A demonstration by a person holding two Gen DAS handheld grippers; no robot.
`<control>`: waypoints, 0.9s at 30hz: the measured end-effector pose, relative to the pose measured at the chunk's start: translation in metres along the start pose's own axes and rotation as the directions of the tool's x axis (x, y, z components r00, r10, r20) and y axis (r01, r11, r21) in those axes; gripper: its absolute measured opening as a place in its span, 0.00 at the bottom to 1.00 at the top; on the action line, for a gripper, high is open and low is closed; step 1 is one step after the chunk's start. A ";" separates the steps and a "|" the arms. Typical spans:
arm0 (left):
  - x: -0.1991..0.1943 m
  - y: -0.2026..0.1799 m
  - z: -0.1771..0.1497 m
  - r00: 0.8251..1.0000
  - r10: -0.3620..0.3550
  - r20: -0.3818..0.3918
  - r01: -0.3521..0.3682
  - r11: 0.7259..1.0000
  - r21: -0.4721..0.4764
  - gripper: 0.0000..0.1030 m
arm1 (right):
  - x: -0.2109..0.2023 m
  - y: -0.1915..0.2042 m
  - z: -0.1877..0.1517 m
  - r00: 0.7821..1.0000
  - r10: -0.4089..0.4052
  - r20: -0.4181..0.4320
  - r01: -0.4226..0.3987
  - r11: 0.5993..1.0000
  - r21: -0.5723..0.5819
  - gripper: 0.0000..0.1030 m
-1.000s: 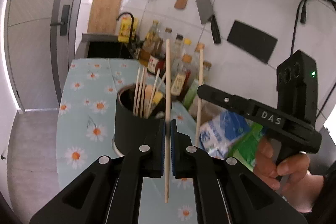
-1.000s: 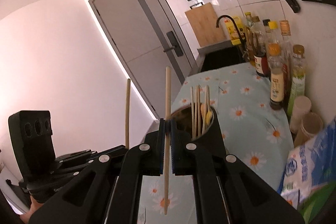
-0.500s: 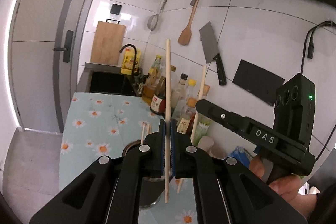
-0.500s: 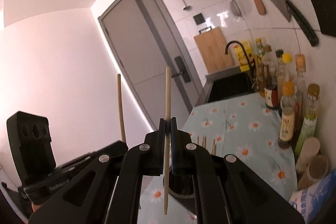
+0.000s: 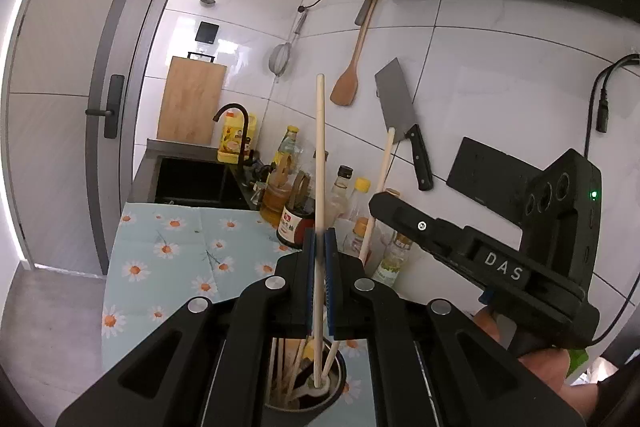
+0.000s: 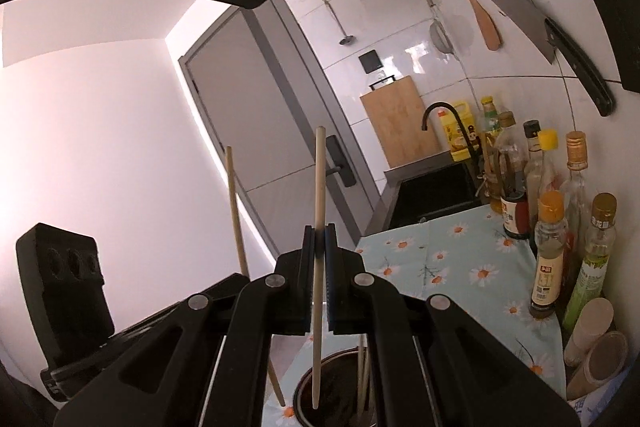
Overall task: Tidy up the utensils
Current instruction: 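Lift both chopsticks and carry them over the black holder, then lower both chopsticks into the holder and open both tools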
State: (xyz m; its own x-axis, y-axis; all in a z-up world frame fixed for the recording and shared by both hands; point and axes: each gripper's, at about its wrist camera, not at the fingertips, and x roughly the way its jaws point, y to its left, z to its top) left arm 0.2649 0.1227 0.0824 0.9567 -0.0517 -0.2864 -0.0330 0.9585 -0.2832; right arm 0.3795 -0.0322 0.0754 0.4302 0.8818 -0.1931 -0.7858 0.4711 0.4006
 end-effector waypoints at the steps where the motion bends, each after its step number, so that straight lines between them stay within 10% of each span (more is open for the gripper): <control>1: 0.001 0.001 0.000 1.000 0.005 0.008 -0.005 1.000 0.001 0.03 | 0.001 -0.001 -0.001 1.000 0.001 -0.004 -0.001 1.000 0.001 0.06; 27: 0.034 0.033 -0.053 0.997 0.020 -0.069 -0.025 0.997 -0.074 0.04 | 0.029 -0.021 -0.051 0.993 -0.050 -0.112 0.049 0.999 -0.014 0.06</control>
State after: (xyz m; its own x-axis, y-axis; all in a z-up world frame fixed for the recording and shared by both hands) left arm 0.2813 0.1378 0.0147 0.9335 -0.0521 -0.3548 -0.0781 0.9361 -0.3430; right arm 0.3858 -0.0156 0.0156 0.4166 0.8540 -0.3116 -0.7702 0.5137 0.3781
